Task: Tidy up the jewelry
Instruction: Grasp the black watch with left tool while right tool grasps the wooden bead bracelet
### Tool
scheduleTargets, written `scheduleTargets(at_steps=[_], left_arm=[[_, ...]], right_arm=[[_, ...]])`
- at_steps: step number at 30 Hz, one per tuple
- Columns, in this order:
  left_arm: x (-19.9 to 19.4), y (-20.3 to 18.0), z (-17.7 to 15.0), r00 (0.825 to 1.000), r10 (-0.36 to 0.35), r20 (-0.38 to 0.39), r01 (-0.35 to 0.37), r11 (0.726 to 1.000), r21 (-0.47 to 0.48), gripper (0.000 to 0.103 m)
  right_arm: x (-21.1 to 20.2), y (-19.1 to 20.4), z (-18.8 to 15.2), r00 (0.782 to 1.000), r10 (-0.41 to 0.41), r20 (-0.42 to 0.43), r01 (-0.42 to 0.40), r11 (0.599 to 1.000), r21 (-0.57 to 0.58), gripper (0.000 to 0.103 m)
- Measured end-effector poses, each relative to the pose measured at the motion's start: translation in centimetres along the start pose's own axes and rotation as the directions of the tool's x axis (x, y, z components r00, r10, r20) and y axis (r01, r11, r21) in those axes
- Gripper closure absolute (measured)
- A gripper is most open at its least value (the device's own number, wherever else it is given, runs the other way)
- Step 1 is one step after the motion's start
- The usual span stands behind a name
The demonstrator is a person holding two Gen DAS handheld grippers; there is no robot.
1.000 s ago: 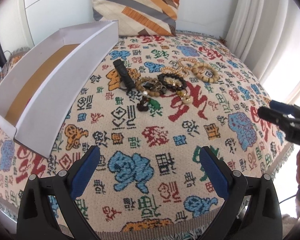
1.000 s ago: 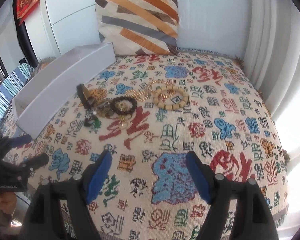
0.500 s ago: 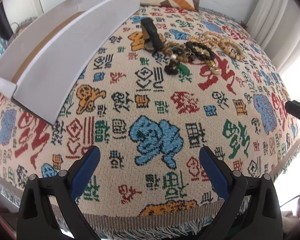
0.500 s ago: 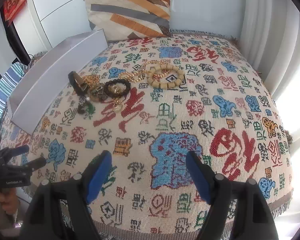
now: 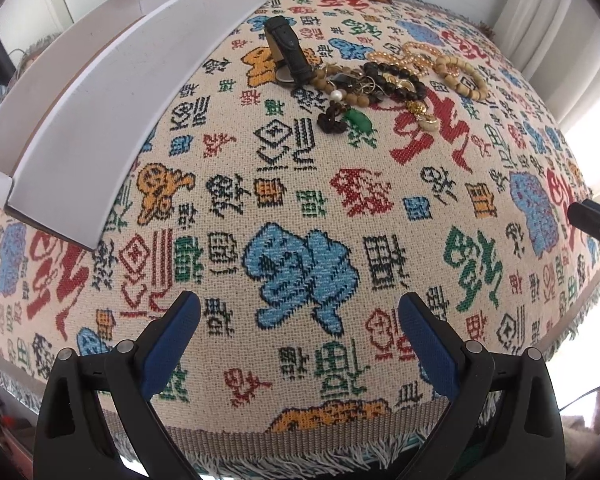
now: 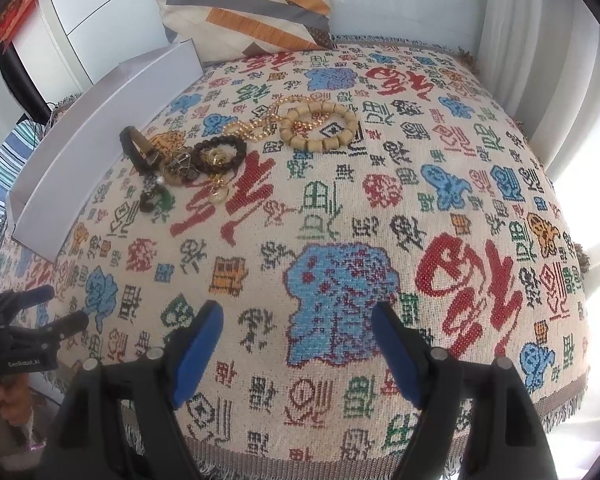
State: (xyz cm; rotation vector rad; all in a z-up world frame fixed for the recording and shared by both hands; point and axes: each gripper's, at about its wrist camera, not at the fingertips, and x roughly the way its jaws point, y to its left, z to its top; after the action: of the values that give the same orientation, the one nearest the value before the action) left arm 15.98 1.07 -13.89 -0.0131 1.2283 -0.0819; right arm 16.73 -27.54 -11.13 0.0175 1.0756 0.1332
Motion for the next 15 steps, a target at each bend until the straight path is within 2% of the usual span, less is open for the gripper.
scheduleTargets(at_steps=[15], left_arm=[[0.5,0.7,1.1,0.999,0.005,-0.043,-0.007,0.999,-0.040,0.004]], right_arm=[[1.1,0.1,-0.1,0.999,0.032,-0.044,-0.032,0.999,-0.004,0.025]])
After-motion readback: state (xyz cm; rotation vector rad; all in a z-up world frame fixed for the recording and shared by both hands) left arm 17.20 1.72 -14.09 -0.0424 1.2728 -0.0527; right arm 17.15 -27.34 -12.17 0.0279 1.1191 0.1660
